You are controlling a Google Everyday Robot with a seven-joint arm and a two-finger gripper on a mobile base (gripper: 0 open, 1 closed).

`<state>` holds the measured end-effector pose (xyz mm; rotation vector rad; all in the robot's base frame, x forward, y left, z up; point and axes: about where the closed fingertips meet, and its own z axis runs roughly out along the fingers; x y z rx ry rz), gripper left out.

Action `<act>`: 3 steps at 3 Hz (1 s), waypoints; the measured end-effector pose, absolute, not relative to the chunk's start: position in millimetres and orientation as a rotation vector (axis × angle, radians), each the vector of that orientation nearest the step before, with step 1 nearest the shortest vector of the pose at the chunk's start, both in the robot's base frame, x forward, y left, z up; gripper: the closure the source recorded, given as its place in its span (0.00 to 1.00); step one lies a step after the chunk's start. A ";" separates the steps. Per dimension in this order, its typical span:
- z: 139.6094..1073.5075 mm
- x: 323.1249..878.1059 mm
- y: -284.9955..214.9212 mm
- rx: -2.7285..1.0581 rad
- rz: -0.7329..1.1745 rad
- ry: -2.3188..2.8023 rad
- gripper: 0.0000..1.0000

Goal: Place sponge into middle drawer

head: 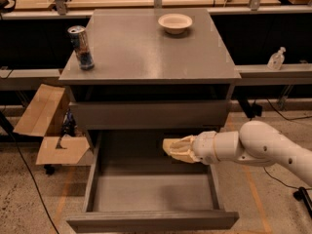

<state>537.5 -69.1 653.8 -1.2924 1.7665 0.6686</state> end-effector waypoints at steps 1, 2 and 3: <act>606.4 525.6 -50.8 -1.284 0.694 1.730 1.00; 554.8 524.5 -34.7 -1.231 0.746 1.756 1.00; 551.0 523.6 -33.4 -1.231 0.757 1.759 1.00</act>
Offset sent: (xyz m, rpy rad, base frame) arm -0.0124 0.0509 -0.1645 0.1197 0.0965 -0.0446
